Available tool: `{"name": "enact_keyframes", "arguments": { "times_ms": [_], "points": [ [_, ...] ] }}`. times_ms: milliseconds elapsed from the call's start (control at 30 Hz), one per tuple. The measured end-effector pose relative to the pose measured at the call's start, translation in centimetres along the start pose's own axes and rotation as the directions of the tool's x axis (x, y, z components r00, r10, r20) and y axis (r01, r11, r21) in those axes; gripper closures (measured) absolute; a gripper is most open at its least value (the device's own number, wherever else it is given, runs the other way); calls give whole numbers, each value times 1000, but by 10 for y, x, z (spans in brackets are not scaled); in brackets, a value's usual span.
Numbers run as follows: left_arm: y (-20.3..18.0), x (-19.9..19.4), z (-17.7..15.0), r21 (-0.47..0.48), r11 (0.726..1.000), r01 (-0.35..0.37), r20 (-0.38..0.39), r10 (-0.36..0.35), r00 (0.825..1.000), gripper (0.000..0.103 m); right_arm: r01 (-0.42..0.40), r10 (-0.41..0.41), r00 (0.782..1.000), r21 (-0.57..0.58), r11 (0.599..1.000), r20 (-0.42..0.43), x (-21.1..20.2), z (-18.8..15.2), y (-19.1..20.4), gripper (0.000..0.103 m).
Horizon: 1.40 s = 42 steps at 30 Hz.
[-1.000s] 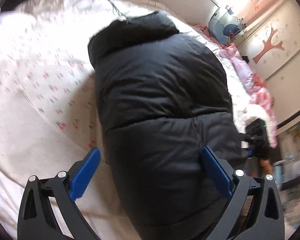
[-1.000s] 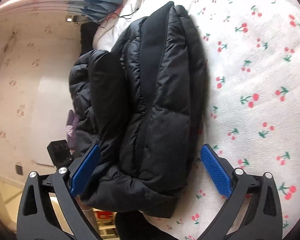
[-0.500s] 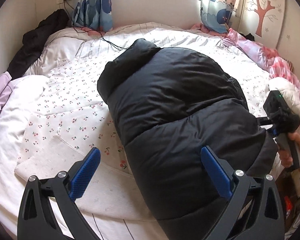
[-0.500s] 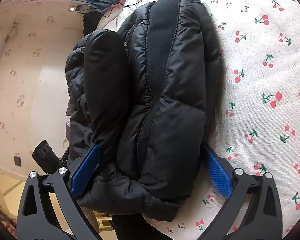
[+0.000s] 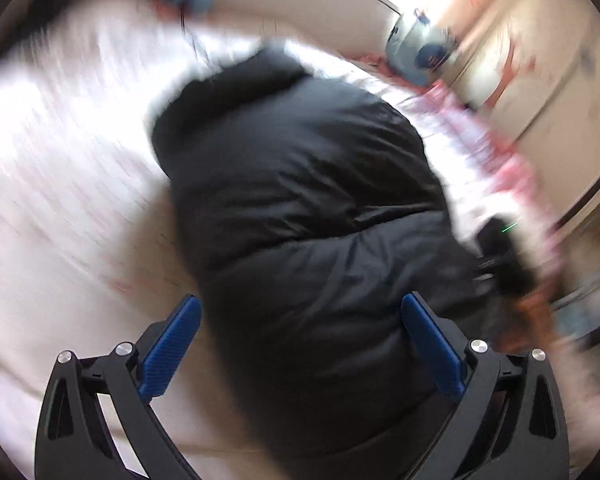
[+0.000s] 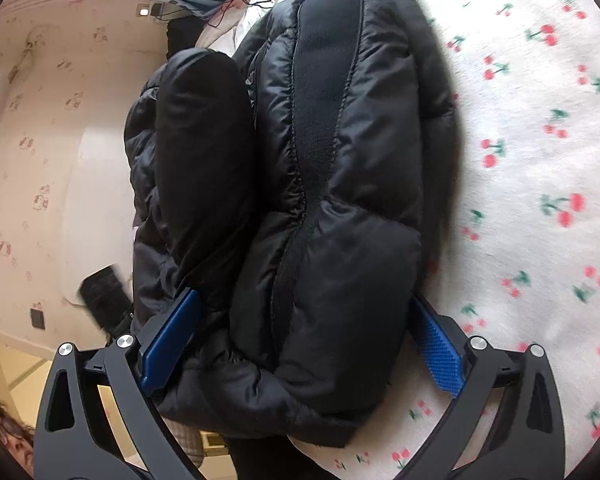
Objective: Fold large clothes
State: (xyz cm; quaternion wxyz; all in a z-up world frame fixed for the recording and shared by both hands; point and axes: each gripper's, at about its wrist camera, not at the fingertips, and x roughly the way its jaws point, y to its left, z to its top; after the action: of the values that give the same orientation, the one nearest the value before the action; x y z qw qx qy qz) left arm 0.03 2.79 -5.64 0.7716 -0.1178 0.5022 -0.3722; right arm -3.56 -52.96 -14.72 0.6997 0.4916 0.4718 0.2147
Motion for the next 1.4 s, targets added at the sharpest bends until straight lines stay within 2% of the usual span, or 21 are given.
{"name": "enact_keyframes", "arguments": {
  "times_ms": [67,133,233,300,400,467,533,567,600,633,700,800,900,1033,1133,1167,1200,1233,1267,1333,1400],
  "points": [
    [24,22,2,-106,991,85,-55,-91,994,7,-3,3,1000,6,1000,-3,10,2,1,6],
    [32,34,1,-139,983,116,-82,-128,988,7,-26,26,1000,16,1000,0,22,6,5,6],
    [12,19,0,-79,990,117,-53,-122,991,7,-86,86,996,16,996,-6,33,6,15,6],
    [-4,1,-2,-46,992,115,-29,-116,993,13,-148,148,989,7,989,-2,36,4,28,6],
    [-22,-34,-9,-1,992,130,24,-130,991,15,-261,261,965,-61,963,-10,28,-9,55,6],
    [-33,-55,-23,30,994,101,41,-102,994,15,-271,268,962,-112,956,-48,26,-23,70,6],
    [-29,-49,-39,14,999,47,-9,-47,999,15,-176,165,982,-132,976,-91,33,-34,69,6],
    [-24,-38,-48,9,1000,12,-57,-12,998,14,-50,33,993,-148,988,-117,41,-41,61,6],
    [-14,-24,-60,-3,1000,-28,-116,28,993,11,42,-61,990,-152,987,-126,44,-46,53,6],
    [-5,-23,-68,-40,999,-34,-125,28,992,10,92,-110,987,-143,986,-122,43,-49,46,6],
    [3,-34,-74,-109,994,-4,-105,-7,994,10,96,-103,993,-113,989,-63,22,-58,42,6],
    [-6,-72,-76,-99,993,-70,9,71,997,10,167,-154,985,-186,968,80,-20,-66,69,6],
    [-36,-96,-63,-25,991,-128,136,130,982,10,221,-160,963,-295,929,217,-41,-58,119,6],
    [-81,-81,-33,98,991,-87,202,65,977,10,205,-103,962,-421,884,252,-14,-17,189,6],
    [-101,-37,-19,148,989,-21,131,1,991,10,205,-103,967,-467,860,234,32,32,216,6],
    [-100,-26,-22,153,988,-3,90,-11,996,10,242,-153,963,-468,850,220,57,50,214,6],
    [-100,-8,-22,163,987,-6,49,-2,999,10,306,-232,949,-452,838,213,78,64,208,6],
    [-100,5,-27,184,983,-27,39,20,999,10,405,-357,914,-419,813,191,102,76,189,6],
    [-101,15,-33,223,975,-25,26,20,999,10,456,-444,887,-381,804,125,126,82,153,6],
    [-104,22,-40,246,969,26,-20,-22,1000,10,420,-418,905,-327,847,81,128,75,115,7],
    [-109,27,-49,278,958,65,-69,-48,996,10,462,-458,883,-354,813,103,109,51,104,7]
  ]
}}
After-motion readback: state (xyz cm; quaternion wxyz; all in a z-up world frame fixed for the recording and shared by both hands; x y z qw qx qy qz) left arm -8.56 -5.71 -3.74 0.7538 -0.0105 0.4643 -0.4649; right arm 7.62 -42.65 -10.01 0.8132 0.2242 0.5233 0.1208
